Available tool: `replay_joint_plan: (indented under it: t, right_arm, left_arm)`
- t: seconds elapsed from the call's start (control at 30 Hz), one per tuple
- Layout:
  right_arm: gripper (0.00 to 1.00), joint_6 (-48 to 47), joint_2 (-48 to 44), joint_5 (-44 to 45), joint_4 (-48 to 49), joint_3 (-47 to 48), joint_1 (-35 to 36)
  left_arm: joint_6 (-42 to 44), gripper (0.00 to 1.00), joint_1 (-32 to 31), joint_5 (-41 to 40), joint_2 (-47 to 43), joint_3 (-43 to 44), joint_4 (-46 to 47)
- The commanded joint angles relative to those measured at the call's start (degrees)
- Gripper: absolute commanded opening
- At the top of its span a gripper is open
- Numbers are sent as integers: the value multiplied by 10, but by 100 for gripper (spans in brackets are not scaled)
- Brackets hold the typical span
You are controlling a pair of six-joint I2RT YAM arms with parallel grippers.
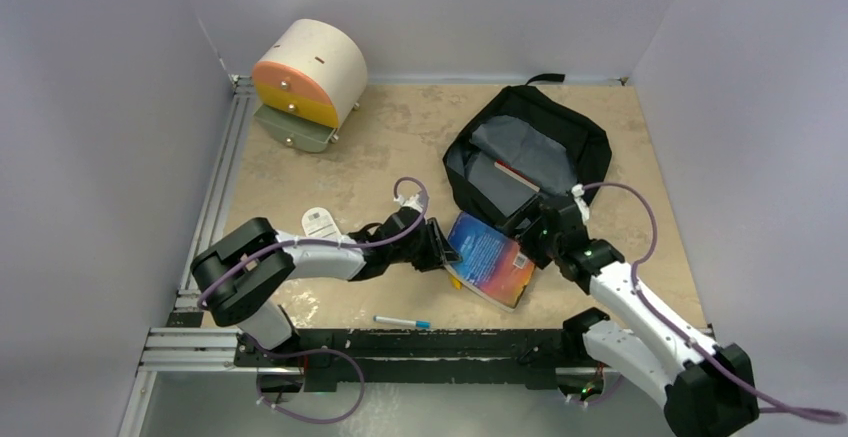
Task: Pack the student bag
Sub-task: Pick up the book from the center of the board.
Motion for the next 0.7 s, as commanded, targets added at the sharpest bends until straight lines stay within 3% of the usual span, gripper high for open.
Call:
replay_joint_plan:
  t: [0.0, 0.27, 0.67]
  right_arm:
    - [86, -65, -80, 74, -26, 88, 2]
    - [84, -143, -162, 145, 14, 164, 2]
    - [88, -248, -135, 92, 80, 210, 2]
  left_arm:
    - [115, 1, -1, -19, -38, 77, 2]
    - [237, 0, -1, -13, -69, 170, -51]
    - [595, 0, 30, 60, -119, 327, -91]
